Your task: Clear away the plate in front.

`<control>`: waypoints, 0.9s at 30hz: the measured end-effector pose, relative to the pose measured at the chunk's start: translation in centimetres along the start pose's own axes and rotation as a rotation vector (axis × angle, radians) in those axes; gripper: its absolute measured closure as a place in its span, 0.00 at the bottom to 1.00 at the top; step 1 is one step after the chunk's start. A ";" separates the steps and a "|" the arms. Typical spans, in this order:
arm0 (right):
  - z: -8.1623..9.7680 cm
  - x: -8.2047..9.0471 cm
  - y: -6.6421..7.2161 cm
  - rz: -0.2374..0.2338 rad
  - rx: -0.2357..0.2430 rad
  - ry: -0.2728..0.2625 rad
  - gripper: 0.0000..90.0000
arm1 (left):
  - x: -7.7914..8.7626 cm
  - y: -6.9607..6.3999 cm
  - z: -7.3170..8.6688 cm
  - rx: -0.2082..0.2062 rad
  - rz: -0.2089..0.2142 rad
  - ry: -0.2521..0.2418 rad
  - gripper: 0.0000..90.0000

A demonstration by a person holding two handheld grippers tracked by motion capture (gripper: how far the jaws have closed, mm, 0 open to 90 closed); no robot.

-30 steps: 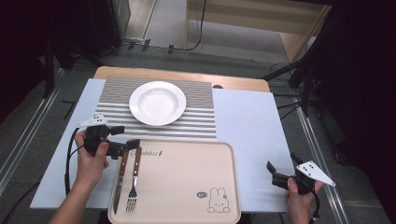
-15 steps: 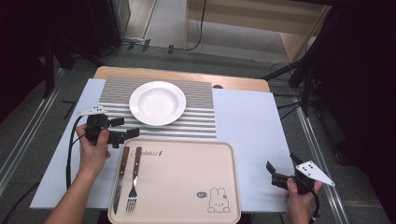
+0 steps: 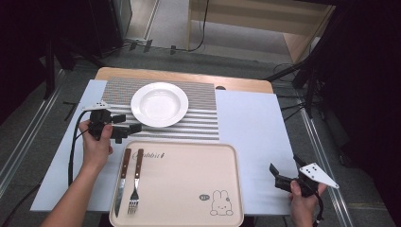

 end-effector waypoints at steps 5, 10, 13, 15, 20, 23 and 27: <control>0.0 0.0 0.0 -0.002 0.003 0.002 0.00 | -0.3 0.5 -0.4 0.012 -0.005 -0.004 0.00; 0.0 0.0 0.0 -0.004 0.005 0.002 0.00 | -0.8 1.1 -0.9 0.019 -0.012 0.001 0.00; 0.0 0.0 0.1 -0.005 0.004 0.002 0.00 | -1.1 1.5 -1.1 0.025 -0.016 -0.001 0.00; 0.0 0.0 0.1 -0.011 0.007 0.001 0.00 | -1.3 1.8 -1.3 0.031 -0.023 0.003 0.00; 0.0 0.0 0.1 -0.013 0.010 -0.002 0.00 | -2.0 2.6 -1.9 0.046 -0.037 0.002 0.00; 0.0 0.0 0.1 -0.014 0.006 -0.001 0.00 | -2.5 3.2 -2.3 0.057 -0.047 0.010 0.00; 0.0 0.0 0.1 -0.016 0.009 -0.001 0.00 | -3.0 3.7 -2.6 0.058 -0.054 0.019 0.00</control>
Point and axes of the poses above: each handheld gripper's, and its own axes: x roughly backward along the jaws, z roughly out of its underside, y roughly to its left, the point moved 5 cm from there along -x, roughly forward along the jaws, and after that the axes turned 3 degrees about -z, right-handed, at the moved point
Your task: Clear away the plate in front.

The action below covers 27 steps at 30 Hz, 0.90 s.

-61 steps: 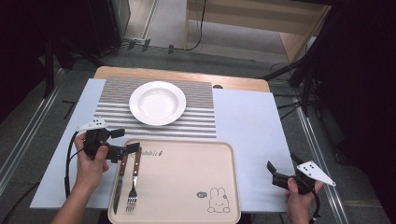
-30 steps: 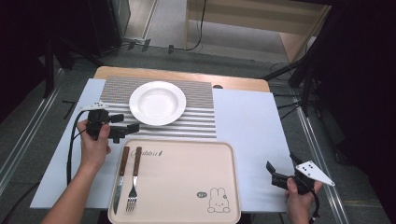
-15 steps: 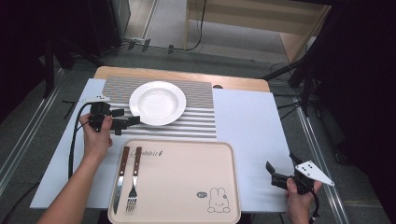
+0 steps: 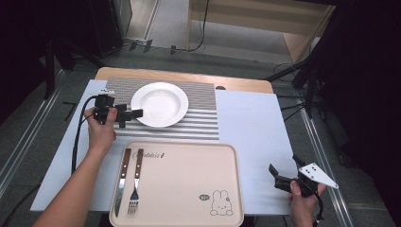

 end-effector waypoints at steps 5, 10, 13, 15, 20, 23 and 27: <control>0.0 0.0 0.0 -0.003 -0.002 -0.002 0.00 | -1.2 0.7 -0.3 0.008 -0.017 0.017 0.00; 0.0 0.0 0.0 -0.005 -0.001 -0.002 0.00 | -1.9 1.4 -0.5 0.028 -0.030 0.023 0.00; 0.0 0.0 0.0 -0.006 -0.001 -0.002 0.00 | -2.3 1.8 -0.7 0.039 -0.035 0.026 0.00; 0.0 0.0 0.0 -0.006 0.000 -0.002 0.00 | -2.5 2.1 -0.8 0.046 -0.039 0.029 0.00; 0.0 0.0 0.0 -0.007 0.002 -0.002 0.00 | -2.9 2.7 -0.9 0.069 -0.052 0.028 0.00; 0.0 0.0 0.0 -0.007 0.002 -0.001 0.00 | -3.2 3.0 -0.9 0.079 -0.056 0.030 0.00; 0.0 0.0 0.0 -0.007 -0.001 0.000 0.00 | -3.6 3.4 -0.9 0.088 -0.074 0.037 0.03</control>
Point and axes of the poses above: each handheld gripper's, and its own axes: x roughly backward along the jaws, z roughly out of its underside, y roughly to its left, the point moved 5 cm from there along -x, roughly forward along the jaws, and after that the axes turned 3 degrees about -z, right-handed, at the moved point
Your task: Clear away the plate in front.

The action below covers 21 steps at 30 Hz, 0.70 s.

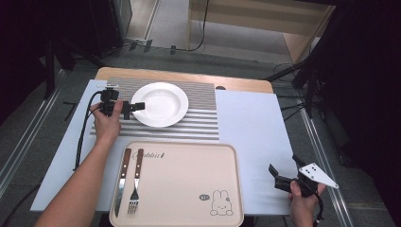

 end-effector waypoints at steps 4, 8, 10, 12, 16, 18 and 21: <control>0.0 0.0 0.0 0.000 0.002 0.000 0.00 | -0.6 0.4 0.0 0.025 -0.001 0.014 0.03; 0.0 0.0 0.0 -0.001 0.000 0.000 0.00 | -1.2 0.7 0.1 0.048 0.004 0.023 0.04; 0.0 0.0 0.0 -0.001 -0.001 0.000 0.00 | -1.6 0.8 0.1 0.059 -0.015 0.020 0.17; 0.0 0.0 0.0 0.000 -0.001 0.001 0.00 | -1.7 0.8 0.1 0.065 -0.006 0.022 0.17; 0.0 0.0 0.0 -0.001 0.000 0.000 0.00 | -2.2 1.0 0.2 0.083 -0.025 0.031 0.27; 0.0 0.0 0.0 -0.002 -0.001 0.000 0.00 | -2.4 1.1 0.2 0.107 -0.024 0.030 0.34; 0.0 -0.1 0.0 -0.003 0.001 0.000 0.00 | -2.6 1.3 0.2 0.127 -0.027 0.032 0.39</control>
Point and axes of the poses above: each handheld gripper's, and its own axes: x roughly backward along the jaws, z roughly out of its underside, y roughly to its left, the point moved 5 cm from there along -x, roughly forward along the jaws, and after that the axes turned 3 degrees about -z, right-handed, at the moved point
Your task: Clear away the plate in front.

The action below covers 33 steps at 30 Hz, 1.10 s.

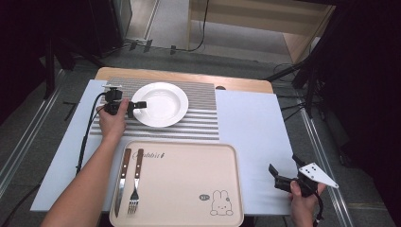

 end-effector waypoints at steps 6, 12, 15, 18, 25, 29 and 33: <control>0.0 0.0 0.0 -0.002 0.002 -0.001 0.00 | -0.6 0.1 0.3 0.024 0.013 0.037 0.48; 0.0 -0.1 0.0 0.001 0.007 0.004 0.00 | -0.7 0.4 0.2 0.063 -0.062 0.046 0.69; 0.0 -0.2 0.1 0.001 0.010 0.006 0.00 | -0.7 0.4 0.2 0.064 -0.063 0.050 0.70; 0.0 -0.2 0.1 0.001 0.010 0.008 0.00 | -0.6 0.6 0.1 0.085 -0.023 0.054 0.72; 0.1 -0.2 0.1 0.001 0.006 0.008 0.00 | 0.7 -1.5 -0.6 0.008 0.046 0.011 0.82; 0.1 -0.2 0.0 0.003 0.006 0.007 0.00 | 1.1 -2.6 -0.3 -0.057 0.063 0.031 0.88; 0.1 -0.2 0.1 0.004 0.008 0.010 0.00 | 1.2 -2.8 -0.3 -0.060 0.052 0.026 0.88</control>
Point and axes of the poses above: each handheld gripper's, and its own axes: x roughly backward along the jaws, z roughly out of its underside, y roughly to its left, the point moved 5 cm from there along -x, roughly forward along the jaws, and after that the axes turned 3 degrees about -z, right-handed, at the moved point
